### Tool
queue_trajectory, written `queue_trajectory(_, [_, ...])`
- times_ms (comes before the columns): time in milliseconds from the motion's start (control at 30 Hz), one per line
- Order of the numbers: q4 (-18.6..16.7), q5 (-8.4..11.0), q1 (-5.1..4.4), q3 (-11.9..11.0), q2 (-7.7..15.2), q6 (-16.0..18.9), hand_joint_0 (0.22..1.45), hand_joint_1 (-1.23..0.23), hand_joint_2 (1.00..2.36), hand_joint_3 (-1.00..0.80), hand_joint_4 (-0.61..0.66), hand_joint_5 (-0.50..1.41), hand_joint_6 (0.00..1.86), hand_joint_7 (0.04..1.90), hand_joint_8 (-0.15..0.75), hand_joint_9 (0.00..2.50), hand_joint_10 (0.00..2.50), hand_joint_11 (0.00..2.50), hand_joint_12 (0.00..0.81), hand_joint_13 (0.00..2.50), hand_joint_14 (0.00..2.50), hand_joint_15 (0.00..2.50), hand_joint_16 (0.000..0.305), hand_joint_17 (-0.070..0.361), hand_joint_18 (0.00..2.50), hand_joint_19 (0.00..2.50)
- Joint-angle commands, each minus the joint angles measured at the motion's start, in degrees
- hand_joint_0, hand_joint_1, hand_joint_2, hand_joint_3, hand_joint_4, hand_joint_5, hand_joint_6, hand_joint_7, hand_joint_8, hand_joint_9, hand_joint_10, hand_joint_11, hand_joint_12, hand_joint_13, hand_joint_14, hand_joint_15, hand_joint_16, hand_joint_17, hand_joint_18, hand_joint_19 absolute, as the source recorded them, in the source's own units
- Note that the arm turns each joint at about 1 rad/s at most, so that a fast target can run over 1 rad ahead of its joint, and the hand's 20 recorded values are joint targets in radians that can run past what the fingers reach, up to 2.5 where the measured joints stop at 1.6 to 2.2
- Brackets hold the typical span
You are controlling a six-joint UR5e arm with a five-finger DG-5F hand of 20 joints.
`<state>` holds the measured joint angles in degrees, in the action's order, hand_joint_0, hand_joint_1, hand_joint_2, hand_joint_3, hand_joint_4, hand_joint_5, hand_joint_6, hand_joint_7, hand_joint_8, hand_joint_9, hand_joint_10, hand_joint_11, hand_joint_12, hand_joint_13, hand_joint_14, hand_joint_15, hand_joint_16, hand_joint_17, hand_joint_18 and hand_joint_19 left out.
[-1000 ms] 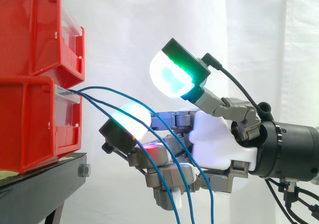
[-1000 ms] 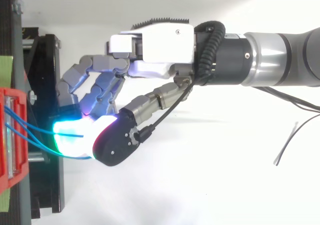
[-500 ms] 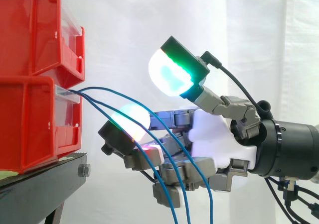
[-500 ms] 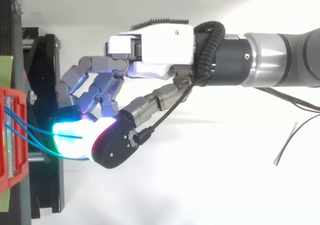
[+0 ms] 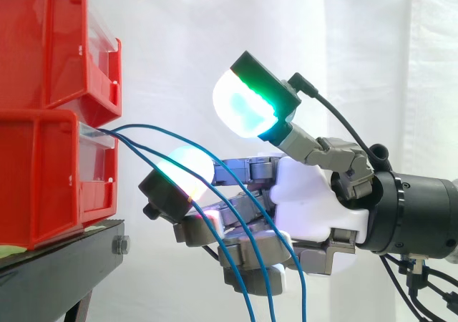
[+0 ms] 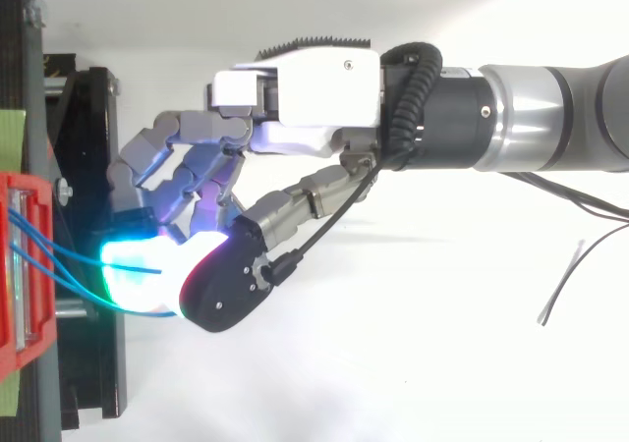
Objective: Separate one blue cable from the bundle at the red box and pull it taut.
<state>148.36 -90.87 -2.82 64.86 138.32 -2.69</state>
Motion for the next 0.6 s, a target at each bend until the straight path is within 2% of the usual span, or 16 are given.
queue_trajectory(0, [0.0, -0.01, -0.08, 0.0, -0.1, 0.1, 0.53, -0.59, 1.00, -0.50, 0.23, -0.25, 0.90, 0.92, 0.349, 0.69, 0.01, 1.32, 0.368, 1.15, 0.02, 1.28, 0.046, 0.105, 1.07, 1.11])
queue_trajectory(167, [0.2, -0.01, -0.08, 0.0, 0.0, 0.3, 0.53, -0.59, 1.00, -0.50, 0.24, -0.25, 0.90, 0.93, 0.348, 0.67, 0.02, 1.26, 0.364, 1.17, 0.02, 1.20, 0.047, 0.106, 1.06, 1.04])
queue_trajectory(300, [0.2, -0.01, -0.26, 0.0, 0.0, 1.2, 0.53, -0.58, 1.00, -0.50, 0.24, -0.25, 0.90, 0.93, 0.351, 0.65, 0.02, 1.18, 0.362, 1.19, 0.02, 0.99, 0.048, 0.109, 1.04, 0.91])
queue_trajectory(433, [0.2, -0.10, -0.26, 0.0, 0.0, 1.9, 0.53, -0.58, 1.00, -0.50, 0.24, -0.25, 0.90, 0.94, 0.355, 0.65, 0.02, 1.14, 0.373, 1.20, 0.02, 0.91, 0.048, 0.107, 1.03, 0.87])
queue_trajectory(467, [0.2, -0.10, -0.35, 0.0, 0.0, 2.1, 0.53, -0.58, 1.00, -0.50, 0.24, -0.25, 0.90, 0.94, 0.357, 0.64, 0.02, 1.09, 0.378, 1.19, 0.02, 0.80, 0.047, 0.105, 1.01, 0.83])
queue_trajectory(567, [0.2, -0.10, -0.35, 0.0, 0.0, 2.4, 0.53, -0.58, 1.00, -0.50, 0.24, -0.25, 0.90, 0.94, 0.358, 0.64, 0.02, 1.08, 0.381, 1.18, 0.02, 0.75, 0.046, 0.105, 1.00, 0.83])
